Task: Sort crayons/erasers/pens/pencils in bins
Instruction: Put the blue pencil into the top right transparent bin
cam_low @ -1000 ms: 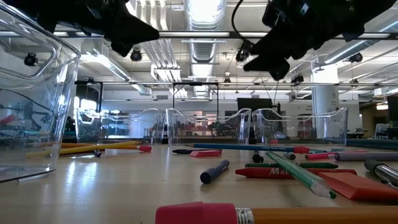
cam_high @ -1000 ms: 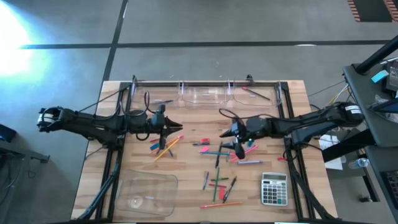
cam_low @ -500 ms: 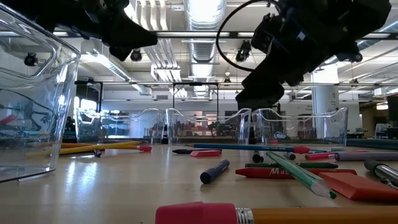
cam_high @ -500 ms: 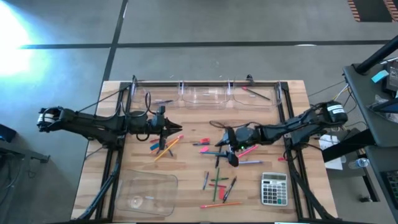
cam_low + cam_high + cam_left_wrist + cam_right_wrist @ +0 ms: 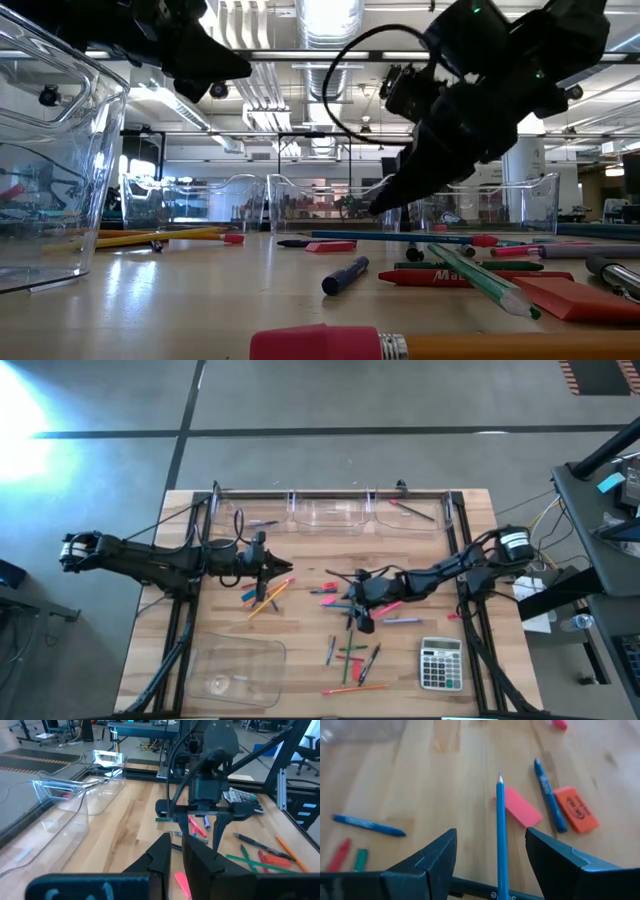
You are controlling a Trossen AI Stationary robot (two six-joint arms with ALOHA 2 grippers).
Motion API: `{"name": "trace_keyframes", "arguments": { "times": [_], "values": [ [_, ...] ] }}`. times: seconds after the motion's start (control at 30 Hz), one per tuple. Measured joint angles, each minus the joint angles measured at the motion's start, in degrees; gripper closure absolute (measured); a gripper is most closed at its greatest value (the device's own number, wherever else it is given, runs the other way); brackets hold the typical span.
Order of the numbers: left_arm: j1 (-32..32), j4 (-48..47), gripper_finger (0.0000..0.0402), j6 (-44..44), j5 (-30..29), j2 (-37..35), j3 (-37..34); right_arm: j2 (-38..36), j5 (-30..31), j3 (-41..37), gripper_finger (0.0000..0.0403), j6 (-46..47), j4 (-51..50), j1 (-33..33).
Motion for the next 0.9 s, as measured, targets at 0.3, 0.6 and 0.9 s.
{"name": "trace_keyframes", "arguments": {
  "times": [0.3, 0.6, 0.9],
  "values": [
    [-0.04, -1.62, 0.0368, -0.08, 0.0, 0.01, 0.0, 5.89, 0.0, 6.77, 0.0189, -0.49, -8.41, 0.0],
    [-0.02, -1.52, 0.0368, -0.09, 0.0, 0.02, 0.0, 5.9, 0.02, 7.59, 0.026, 0.47, -10.65, -0.02],
    [-0.02, -1.5, 0.0368, -0.09, 0.0, 0.02, 0.0, 5.85, -0.03, 7.64, 0.0335, 1.52, -10.97, -0.04]
  ]
}}
